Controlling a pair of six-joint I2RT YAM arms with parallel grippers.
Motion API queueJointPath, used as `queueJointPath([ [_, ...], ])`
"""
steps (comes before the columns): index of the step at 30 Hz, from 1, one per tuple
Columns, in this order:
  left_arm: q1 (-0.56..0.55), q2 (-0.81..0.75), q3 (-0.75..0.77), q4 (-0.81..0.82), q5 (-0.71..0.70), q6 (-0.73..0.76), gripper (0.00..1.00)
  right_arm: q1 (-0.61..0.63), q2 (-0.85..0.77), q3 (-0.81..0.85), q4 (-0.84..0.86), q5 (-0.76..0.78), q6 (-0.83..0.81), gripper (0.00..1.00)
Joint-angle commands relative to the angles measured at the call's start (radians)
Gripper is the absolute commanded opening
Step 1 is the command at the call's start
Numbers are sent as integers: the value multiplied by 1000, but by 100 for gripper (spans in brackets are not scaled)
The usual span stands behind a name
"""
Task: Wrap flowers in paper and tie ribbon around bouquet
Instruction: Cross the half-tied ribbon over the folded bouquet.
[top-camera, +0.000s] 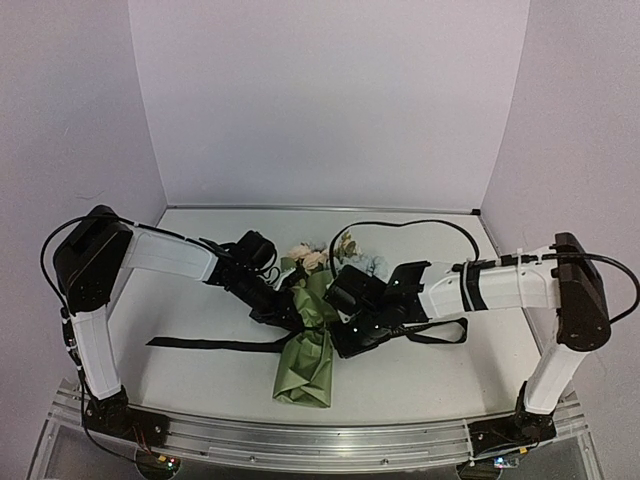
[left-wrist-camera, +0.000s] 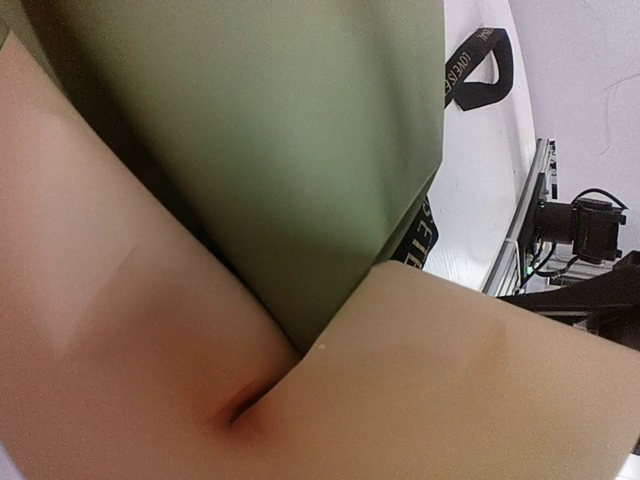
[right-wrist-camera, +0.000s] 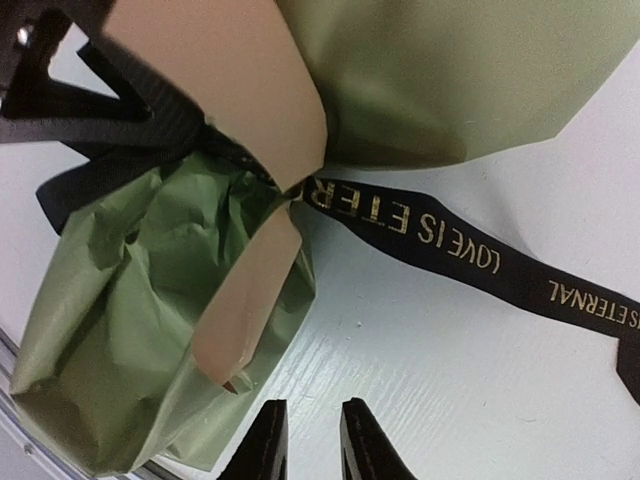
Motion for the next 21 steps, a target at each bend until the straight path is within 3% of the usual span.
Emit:
queueJointPath([
  [1,4,8,28,31,-17,-13,0,4,-97,-38,39,42,17,27],
  [6,4,8,28,25,-13,-8,0,4,-133,-37,64,76,-1,31],
  [14,4,17,30,19,-10,-3,0,27,-28,0,147,-9,4,24],
  [21,4,36,16,5,21,18,0,31,52,-12,195,-86,-19,24],
])
